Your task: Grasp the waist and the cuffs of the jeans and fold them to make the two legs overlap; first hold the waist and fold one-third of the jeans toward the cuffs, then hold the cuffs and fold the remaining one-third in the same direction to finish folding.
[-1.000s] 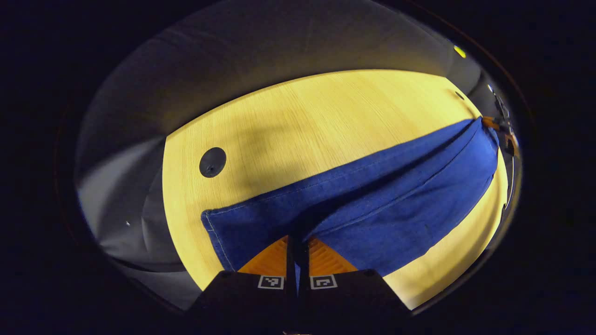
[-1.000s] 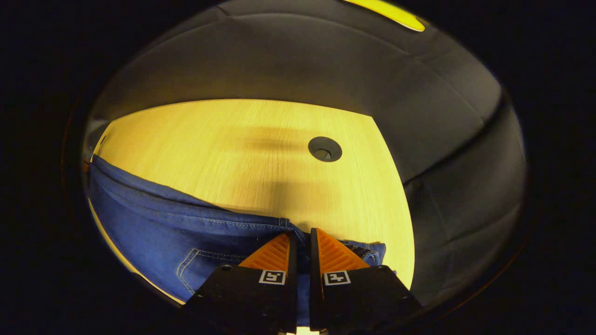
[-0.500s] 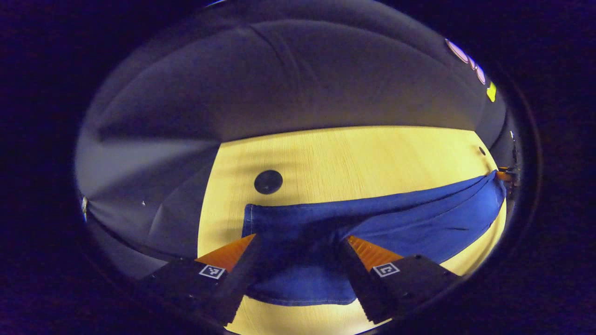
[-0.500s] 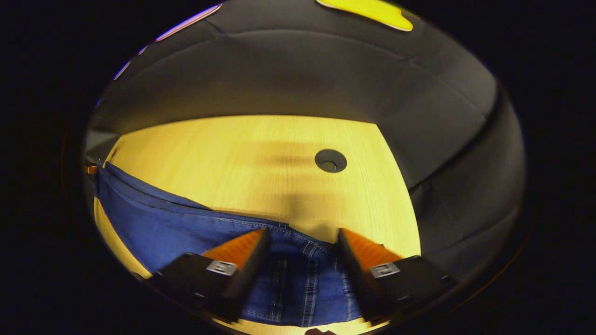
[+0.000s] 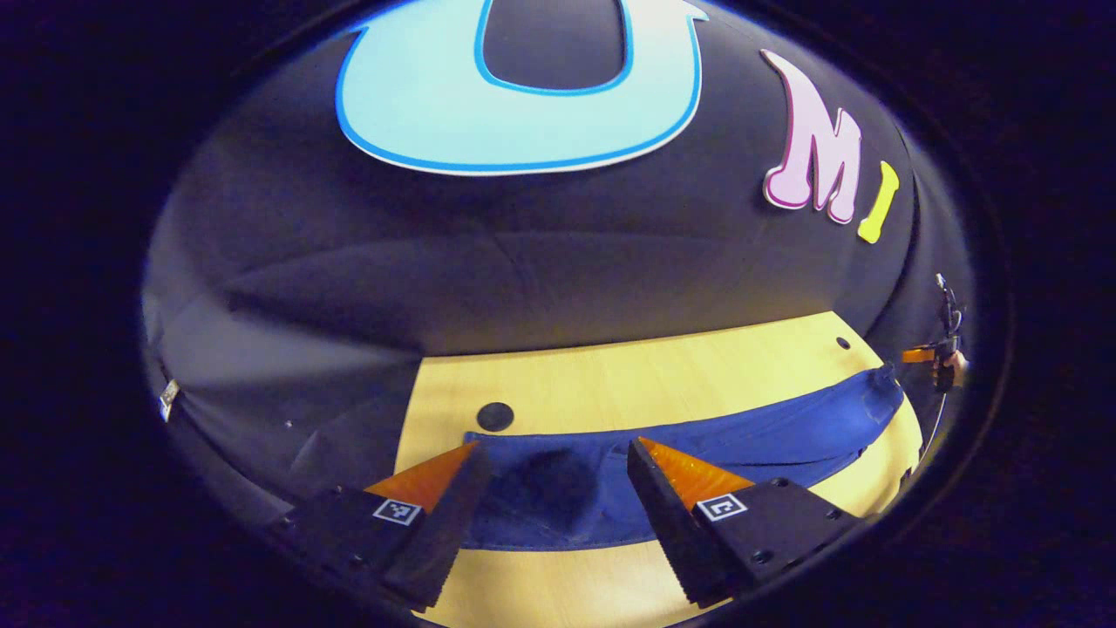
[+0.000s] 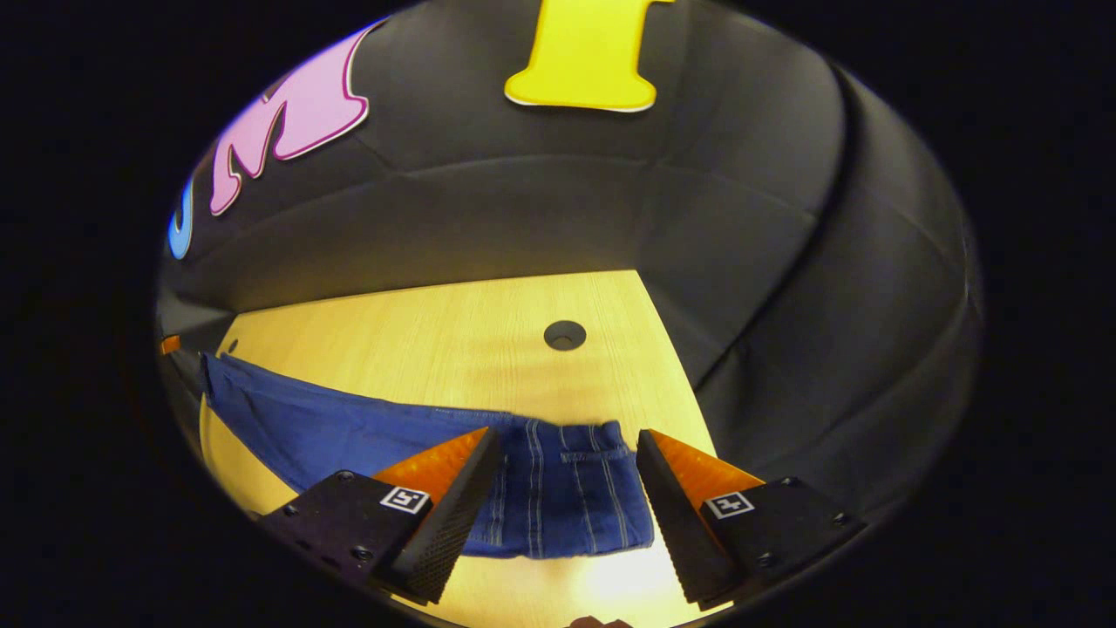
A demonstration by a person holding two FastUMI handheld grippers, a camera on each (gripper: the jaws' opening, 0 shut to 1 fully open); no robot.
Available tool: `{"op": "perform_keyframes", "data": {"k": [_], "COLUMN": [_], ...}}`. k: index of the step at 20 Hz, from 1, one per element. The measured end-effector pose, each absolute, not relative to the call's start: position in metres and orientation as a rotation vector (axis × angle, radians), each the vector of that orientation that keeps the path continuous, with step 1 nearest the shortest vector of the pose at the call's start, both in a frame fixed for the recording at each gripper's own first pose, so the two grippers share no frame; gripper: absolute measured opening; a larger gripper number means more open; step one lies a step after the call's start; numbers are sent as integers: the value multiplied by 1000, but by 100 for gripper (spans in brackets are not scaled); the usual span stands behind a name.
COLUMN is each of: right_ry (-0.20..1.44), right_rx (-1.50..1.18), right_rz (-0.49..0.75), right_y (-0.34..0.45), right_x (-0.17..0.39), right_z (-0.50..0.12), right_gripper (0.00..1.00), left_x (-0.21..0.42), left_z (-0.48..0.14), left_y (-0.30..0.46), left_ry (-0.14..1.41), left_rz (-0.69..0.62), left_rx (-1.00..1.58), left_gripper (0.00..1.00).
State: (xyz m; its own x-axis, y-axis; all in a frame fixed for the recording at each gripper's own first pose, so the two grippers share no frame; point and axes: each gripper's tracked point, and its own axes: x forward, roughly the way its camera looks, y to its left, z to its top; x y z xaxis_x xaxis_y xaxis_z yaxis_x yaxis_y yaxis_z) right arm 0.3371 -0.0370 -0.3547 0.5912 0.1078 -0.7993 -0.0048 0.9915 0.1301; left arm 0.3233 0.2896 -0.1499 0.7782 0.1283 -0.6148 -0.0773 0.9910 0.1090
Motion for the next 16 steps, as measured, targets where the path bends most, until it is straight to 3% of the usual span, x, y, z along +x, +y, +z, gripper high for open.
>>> {"op": "perform_keyframes", "data": {"k": [6,10,11,12,16], "right_ry": [1133,1161,1179,1171,1163], "right_rx": [496,698,734,755,780], "right_rz": [-189,-349,-403,-464,-496], "right_y": [-55,-68,-72,-80,-77], "right_x": [270,265,264,265,270], "right_z": [-409,-436,-439,-431,-436], "right_gripper": [99,99,87,99,97], "left_x": [264,232,228,224,213], "left_z": [-131,-149,-154,-158,-172], "left_y": [260,239,234,230,227], "left_ry": [636,694,707,717,758], "left_rz": [51,19,18,17,17], "left_rx": [59,114,114,113,132], "left_gripper": [97,97,97,97,96]}}
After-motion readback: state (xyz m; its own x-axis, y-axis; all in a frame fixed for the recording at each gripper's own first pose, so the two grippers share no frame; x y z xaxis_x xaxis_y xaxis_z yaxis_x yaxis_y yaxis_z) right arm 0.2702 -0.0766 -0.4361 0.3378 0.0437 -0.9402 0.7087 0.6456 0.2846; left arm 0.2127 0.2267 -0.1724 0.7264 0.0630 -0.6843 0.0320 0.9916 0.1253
